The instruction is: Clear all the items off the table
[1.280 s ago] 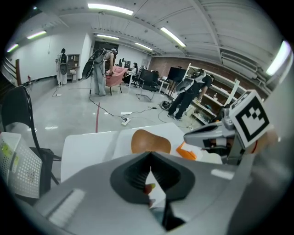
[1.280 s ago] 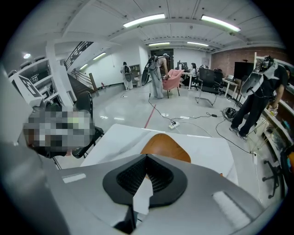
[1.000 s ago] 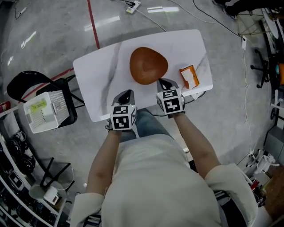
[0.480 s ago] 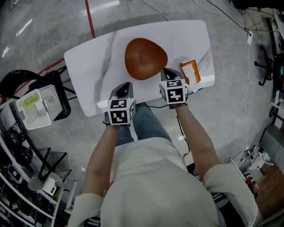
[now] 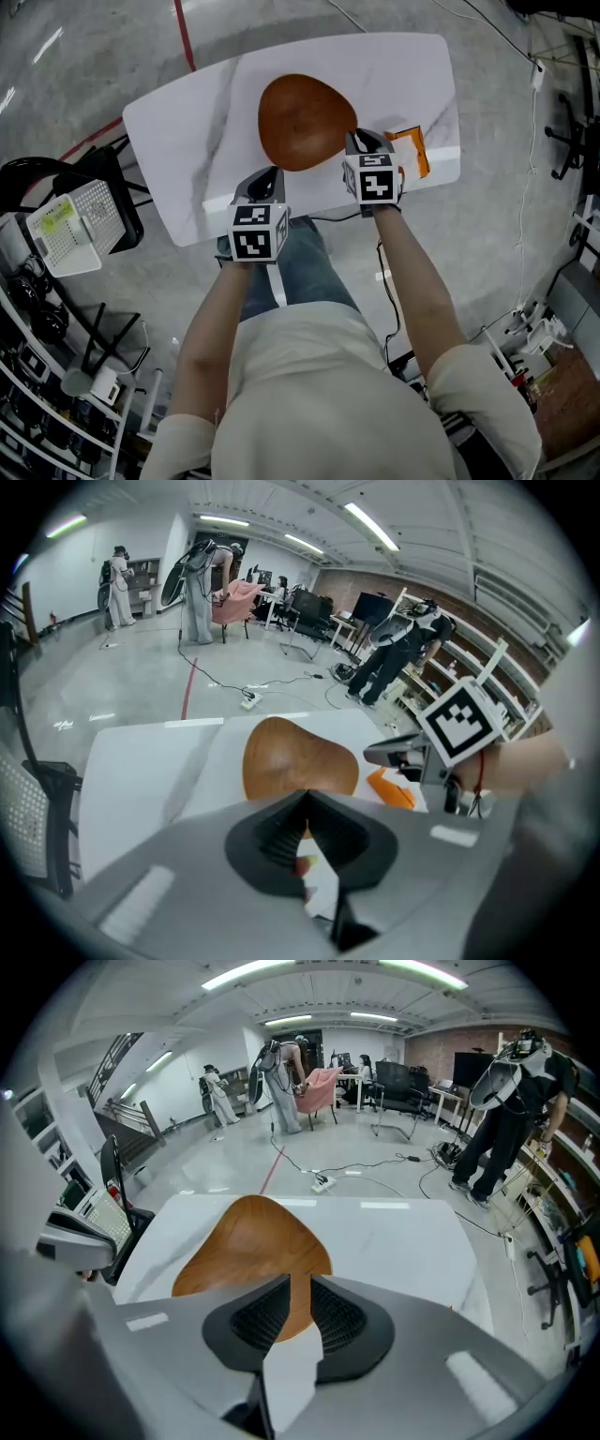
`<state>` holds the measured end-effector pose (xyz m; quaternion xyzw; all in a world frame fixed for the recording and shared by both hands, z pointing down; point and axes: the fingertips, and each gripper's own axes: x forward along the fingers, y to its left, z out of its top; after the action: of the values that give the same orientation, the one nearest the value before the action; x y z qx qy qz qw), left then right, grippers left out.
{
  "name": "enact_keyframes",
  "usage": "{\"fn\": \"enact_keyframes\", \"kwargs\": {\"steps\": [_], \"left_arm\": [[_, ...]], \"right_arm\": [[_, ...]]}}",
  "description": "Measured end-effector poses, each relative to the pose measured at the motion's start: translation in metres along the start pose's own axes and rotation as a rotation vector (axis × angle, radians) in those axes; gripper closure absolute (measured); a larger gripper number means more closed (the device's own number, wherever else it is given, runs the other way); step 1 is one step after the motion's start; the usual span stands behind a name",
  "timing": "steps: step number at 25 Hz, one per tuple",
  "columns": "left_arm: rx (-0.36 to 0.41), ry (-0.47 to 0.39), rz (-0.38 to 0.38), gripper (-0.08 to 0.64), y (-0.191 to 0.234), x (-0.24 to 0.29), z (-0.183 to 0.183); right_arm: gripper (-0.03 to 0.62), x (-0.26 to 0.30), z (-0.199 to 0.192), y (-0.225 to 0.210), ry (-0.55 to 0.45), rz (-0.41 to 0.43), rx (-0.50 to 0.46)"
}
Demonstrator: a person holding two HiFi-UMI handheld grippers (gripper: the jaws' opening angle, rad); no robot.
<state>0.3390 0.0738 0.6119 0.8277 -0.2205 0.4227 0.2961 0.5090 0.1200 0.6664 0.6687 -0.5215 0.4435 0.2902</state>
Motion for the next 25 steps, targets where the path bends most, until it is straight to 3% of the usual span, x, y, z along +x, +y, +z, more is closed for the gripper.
{"fn": "enact_keyframes", "kwargs": {"steps": [6, 25], "left_arm": [[-0.013, 0.016, -0.001, 0.551, 0.004, 0.013, 0.002], [-0.044, 0.066, 0.006, 0.551, 0.021, 0.048, -0.019]], "right_arm": [[0.471, 0.028, -0.004, -0.017, 0.040, -0.020, 0.028], [0.460, 0.100, -0.021, -0.029, 0.117, 0.007, 0.055]]}}
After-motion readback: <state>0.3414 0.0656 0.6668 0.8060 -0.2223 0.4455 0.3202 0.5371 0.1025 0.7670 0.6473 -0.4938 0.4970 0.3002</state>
